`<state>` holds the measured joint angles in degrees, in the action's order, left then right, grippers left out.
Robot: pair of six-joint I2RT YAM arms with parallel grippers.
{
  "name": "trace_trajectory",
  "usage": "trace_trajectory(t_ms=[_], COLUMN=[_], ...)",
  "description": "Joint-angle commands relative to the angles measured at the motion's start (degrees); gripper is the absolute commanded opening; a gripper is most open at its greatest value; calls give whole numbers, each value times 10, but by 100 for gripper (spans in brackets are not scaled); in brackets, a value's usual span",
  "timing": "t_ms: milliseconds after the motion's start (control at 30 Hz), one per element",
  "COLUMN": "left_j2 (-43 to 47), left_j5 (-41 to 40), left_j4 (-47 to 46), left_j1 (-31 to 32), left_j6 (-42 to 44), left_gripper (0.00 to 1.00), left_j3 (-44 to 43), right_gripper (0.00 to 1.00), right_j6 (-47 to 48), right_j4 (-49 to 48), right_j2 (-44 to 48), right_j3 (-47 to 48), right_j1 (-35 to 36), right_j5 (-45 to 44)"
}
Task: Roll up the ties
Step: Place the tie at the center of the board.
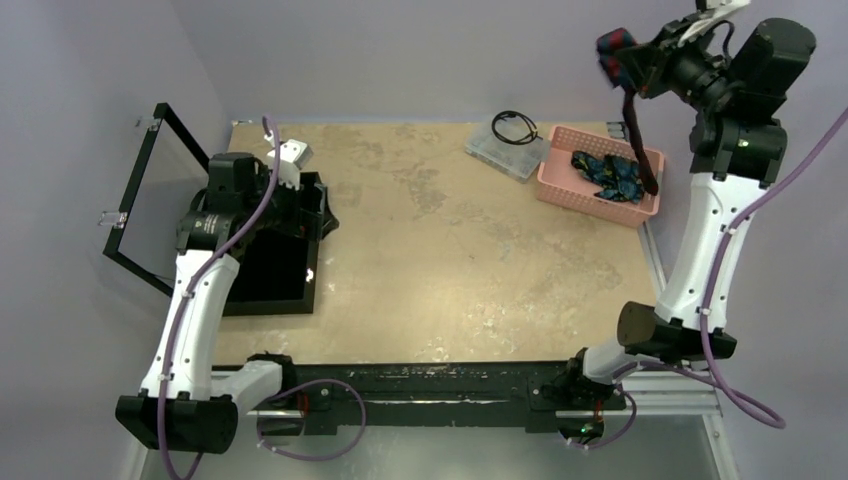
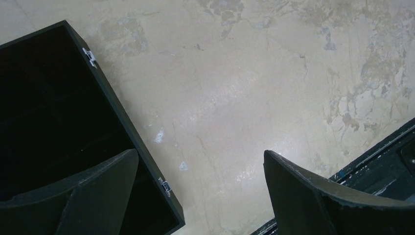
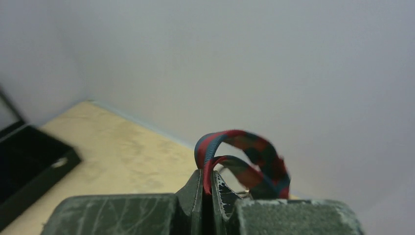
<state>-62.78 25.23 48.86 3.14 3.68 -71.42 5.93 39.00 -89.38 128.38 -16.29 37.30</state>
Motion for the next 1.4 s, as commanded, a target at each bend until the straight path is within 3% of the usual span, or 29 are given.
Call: trace_trajectory(t_ms=[0,100,200,267,300,333,367,400,433,533,600,667,800,900,1000,1133,1200,1367], left_j2=[39,57,75,83,84,83,81,79,77,91,106,99,5,-43,-49,-60,-75,-88], left_j5=[-10,-14,-18,-8,-2,-1,-1,-6,-6,31,64,78,95,99,127,104,99,109], left_j4=[3,-1,-9,-14,-14,-13,-12,-13,-17,-88,-146,-162,-54,-41,-88,-106,-77,-45], left_j1=[-3,-3,-3,-3,-3,-3,-3,-4,-4,-4,-4,-3,-3,-4,-4,-4,-4,-4], left_j6=[4,-9,-21,-20,-19,-22,-26,-31,-32,-20,-1,15,79,64,16,-8,16,78], left_gripper=[100,100,100,100,100,100,100,100,100,100,100,100,100,100,100,100,100,96], left_j3=[-32,-33,-34,-33,-34,-35,-37,-37,-32,34,86,105,43,35,63,63,57,85], right_gripper=[0,0,0,0,16,41,62,74,81,98,98,97,94,89,83,76,74,71], right_j6=[-112,-230,-409,-458,-422,-352,-250,-138,-44,72,102,115,149,154,143,134,116,111], right_j4=[-51,-166,-370,-432,-407,-346,-226,-106,-31,7,-6,-21,-40,-63,-94,-140,-156,-208], right_j2=[29,46,67,67,63,57,47,31,13,-23,-16,16,76,81,50,-18,-51,-79], right_j3=[-27,-60,-162,-229,-257,-281,-295,-292,-288,-342,-419,-492,-599,-639,-640,-618,-595,-565], right_j1=[70,103,113,126,133,136,135,134,134,129,129,133,194,264,351,429,434,428], right_j5=[172,248,309,338,345,344,324,225,135,-94,-149,-150,-118,-110,-124,-182,-183,-292])
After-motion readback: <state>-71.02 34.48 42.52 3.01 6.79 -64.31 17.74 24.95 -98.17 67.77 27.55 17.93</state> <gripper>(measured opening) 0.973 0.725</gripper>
